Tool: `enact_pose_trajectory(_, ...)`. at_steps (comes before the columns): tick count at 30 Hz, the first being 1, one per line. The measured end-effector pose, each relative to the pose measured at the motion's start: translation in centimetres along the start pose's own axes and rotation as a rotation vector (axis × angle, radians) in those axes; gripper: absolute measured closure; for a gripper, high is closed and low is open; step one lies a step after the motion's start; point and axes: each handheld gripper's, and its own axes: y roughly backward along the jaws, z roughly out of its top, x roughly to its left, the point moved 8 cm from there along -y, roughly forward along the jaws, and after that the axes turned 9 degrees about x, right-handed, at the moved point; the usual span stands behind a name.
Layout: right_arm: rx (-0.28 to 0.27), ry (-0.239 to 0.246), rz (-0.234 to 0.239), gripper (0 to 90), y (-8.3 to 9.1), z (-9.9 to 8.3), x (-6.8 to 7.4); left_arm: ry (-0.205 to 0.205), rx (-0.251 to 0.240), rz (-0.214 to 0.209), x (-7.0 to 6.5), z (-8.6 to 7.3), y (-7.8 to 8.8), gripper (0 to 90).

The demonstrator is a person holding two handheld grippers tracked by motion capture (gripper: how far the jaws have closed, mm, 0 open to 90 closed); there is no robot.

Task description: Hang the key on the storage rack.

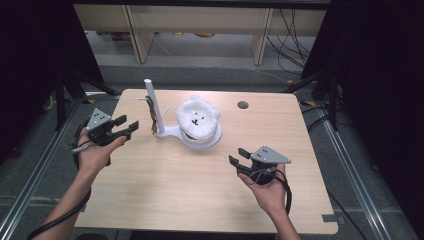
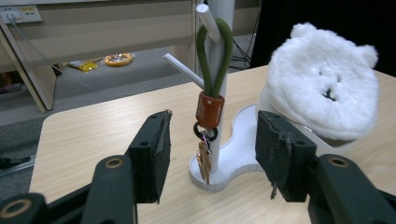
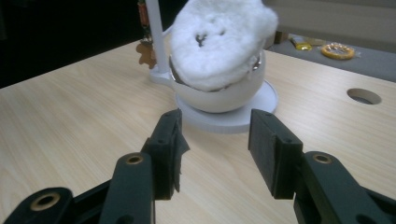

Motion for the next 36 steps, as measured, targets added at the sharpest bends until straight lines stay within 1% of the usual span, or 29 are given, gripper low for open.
enact_pose_trajectory(2, 0.010, 0.009, -0.019, 54.2, 0.2, -0.5, -0.8, 0.000, -0.005, 0.000, -0.3, -0.4, 0.5, 43.8)
enact_pose_trajectory(5, 0.006, -0.004, -0.033, 53.7, 0.3, -0.9, -1.2, -0.007, -0.015, 0.001, -0.6, -1.0, 1.0, 43.3)
enact_pose_trajectory(6, 0.016, -0.010, -0.032, 53.6, 0.3, -1.1, -1.4, -0.010, -0.009, 0.004, -0.7, -1.3, 1.2, 43.1)
enact_pose_trajectory(7, 0.016, -0.003, -0.039, 53.4, 0.3, -1.3, -1.7, -0.010, -0.012, 0.003, -0.8, -1.5, 1.3, 42.7)
enact_pose_trajectory(9, 0.021, -0.021, -0.041, 53.2, 0.3, -1.6, -1.9, -0.009, -0.016, 0.005, -0.9, -2.0, 1.7, 42.0)
enact_pose_trajectory(11, 0.028, -0.020, -0.049, 53.1, 0.4, -2.0, -2.3, -0.005, -0.016, 0.009, -1.0, -2.4, 2.0, 41.8)
enact_pose_trajectory(13, 0.015, -0.030, -0.043, 52.8, 0.2, -2.3, -2.4, -0.013, -0.018, 0.018, -1.0, -2.9, 2.3, 41.6)
enact_pose_trajectory(14, 0.036, -0.071, -0.048, 52.8, 0.4, -2.6, -2.3, -0.013, -0.021, 0.021, -1.1, -3.2, 2.4, 41.6)
enact_pose_trajectory(15, 0.027, -0.051, -0.049, 52.6, 0.3, -2.7, -2.6, -0.013, -0.023, 0.025, -1.1, -3.5, 2.5, 41.4)
enact_pose_trajectory(16, 0.042, -0.045, -0.058, 52.6, 0.5, -2.9, -2.9, -0.017, -0.022, 0.027, -1.2, -3.8, 2.6, 41.3)
enact_pose_trajectory(17, 0.050, -0.074, -0.060, 52.5, 0.5, -3.2, -2.8, -0.022, -0.022, 0.032, -1.2, -4.2, 2.7, 41.1)
enact_pose_trajectory(18, 0.048, -0.055, -0.067, 52.3, 0.5, -3.3, -3.2, -0.029, -0.025, 0.033, -1.3, -4.7, 2.7, 40.9)
enact_pose_trajectory(19, 0.023, -0.064, -0.064, 52.1, 0.4, -3.6, -3.5, -0.029, -0.022, 0.035, -1.4, -5.1, 2.8, 40.5)
enact_pose_trajectory(20, 0.023, -0.064, -0.064, 52.1, 0.4, -3.6, -3.5, -0.026, -0.030, 0.033, -1.5, -5.4, 2.8, 40.5)
enact_pose_trajectory(21, 0.031, -0.104, -0.067, 52.0, 0.6, -3.8, -3.3, -0.024, -0.024, 0.038, -1.5, -5.9, 2.9, 40.4)
enact_pose_trajectory(22, 0.029, -0.083, -0.073, 51.8, 0.5, -3.9, -3.7, -0.019, -0.031, 0.036, -1.5, -6.2, 2.8, 40.2)
enact_pose_trajectory(23, 0.039, -0.092, -0.075, 51.7, 0.7, -4.2, -3.8, -0.013, -0.026, 0.041, -1.5, -6.7, 2.9, 40.0)
enact_pose_trajectory(24, 0.033, -0.100, -0.071, 51.6, 0.6, -4.3, -3.8, -0.011, -0.028, 0.042, -1.5, -7.0, 2.9, 39.8)
enact_pose_trajectory(25, 0.041, -0.089, -0.077, 51.5, 0.6, -4.5, -4.0, -0.007, -0.028, 0.042, -1.6, -7.5, 2.8, 39.7)
enact_pose_trajectory(26, 0.037, -0.100, -0.084, 51.3, 0.7, -4.7, -4.2, -0.008, -0.023, 0.046, -1.6, -7.8, 2.8, 39.5)
enact_pose_trajectory(27, 0.036, -0.097, -0.082, 51.3, 0.6, -4.8, -4.2, -0.009, -0.026, 0.046, -1.7, -8.2, 2.7, 39.4)
enact_pose_trajectory(28, 0.038, -0.114, -0.084, 51.1, 0.7, -5.1, -4.3, -0.006, -0.028, 0.045, -1.7, -8.5, 2.6, 39.3)
enact_pose_trajectory(29, 0.042, -0.146, -0.092, 51.1, 0.7, -5.3, -4.2, -0.006, -0.018, 0.047, -1.7, -9.0, 2.5, 39.2)
enact_pose_trajectory(30, 0.034, -0.106, -0.098, 50.9, 0.5, -5.4, -4.7, 0.002, -0.021, 0.046, -1.8, -9.2, 2.4, 39.0)
enact_pose_trajectory(31, 0.033, -0.137, -0.099, 50.8, 0.5, -5.6, -4.5, 0.002, -0.019, 0.046, -1.7, -9.6, 2.3, 38.9)
enact_pose_trajectory(32, 0.038, -0.137, -0.101, 50.8, 0.5, -5.8, -4.6, 0.002, -0.017, 0.049, -1.7, -9.9, 2.2, 38.8)
enact_pose_trajectory(33, 0.037, -0.155, -0.099, 50.7, 0.4, -6.0, -4.5, 0.004, -0.018, 0.050, -1.7, -10.2, 2.1, 38.8)
enact_pose_trajectory(35, 0.037, -0.143, -0.104, 50.5, 0.2, -6.3, -4.8, 0.009, -0.022, 0.053, -1.7, -10.7, 2.0, 38.6)
enact_pose_trajectory(36, 0.048, -0.139, -0.092, 50.5, 0.2, -6.5, -4.8, 0.015, -0.026, 0.053, -1.8, -10.9, 1.9, 38.5)
